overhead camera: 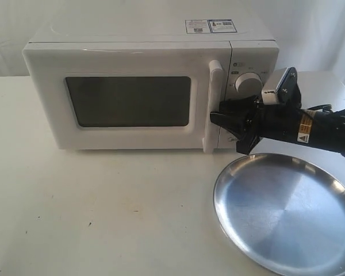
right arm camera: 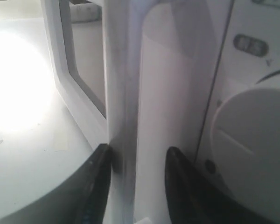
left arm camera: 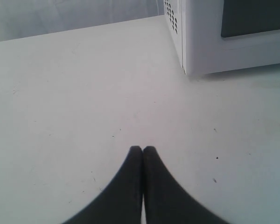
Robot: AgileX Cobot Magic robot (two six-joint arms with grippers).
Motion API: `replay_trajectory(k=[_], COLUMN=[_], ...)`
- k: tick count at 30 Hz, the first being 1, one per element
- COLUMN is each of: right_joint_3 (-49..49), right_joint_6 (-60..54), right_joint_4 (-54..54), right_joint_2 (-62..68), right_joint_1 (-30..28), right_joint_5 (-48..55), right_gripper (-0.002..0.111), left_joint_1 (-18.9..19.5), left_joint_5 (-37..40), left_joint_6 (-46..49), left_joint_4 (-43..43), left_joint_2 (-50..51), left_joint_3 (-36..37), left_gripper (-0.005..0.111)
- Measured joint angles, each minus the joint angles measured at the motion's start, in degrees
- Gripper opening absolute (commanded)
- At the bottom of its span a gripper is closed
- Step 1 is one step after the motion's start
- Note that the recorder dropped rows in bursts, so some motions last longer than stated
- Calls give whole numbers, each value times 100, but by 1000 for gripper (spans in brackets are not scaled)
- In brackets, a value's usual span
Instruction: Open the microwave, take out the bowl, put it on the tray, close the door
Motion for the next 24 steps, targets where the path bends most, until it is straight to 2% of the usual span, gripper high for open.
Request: replay_trajectory(k=[7, 15, 24], right_joint_3=[-50, -80, -80], right_joint_6=[154, 771, 955], right_joint_4=[-192, -581, -580], right_joint_2=[-7, -229, -278], right_joint_1=[0, 62, 94], right_joint_5=[40, 557, 658], right_gripper=[41, 41, 41], left_joint_1=[0, 0, 0], left_joint_5=[0, 0, 0], left_joint_6=[0, 0, 0], left_joint_4=[0, 0, 0], left_joint_2=[0, 0, 0], left_joint_3=[0, 0, 0], left_gripper=[0, 0, 0])
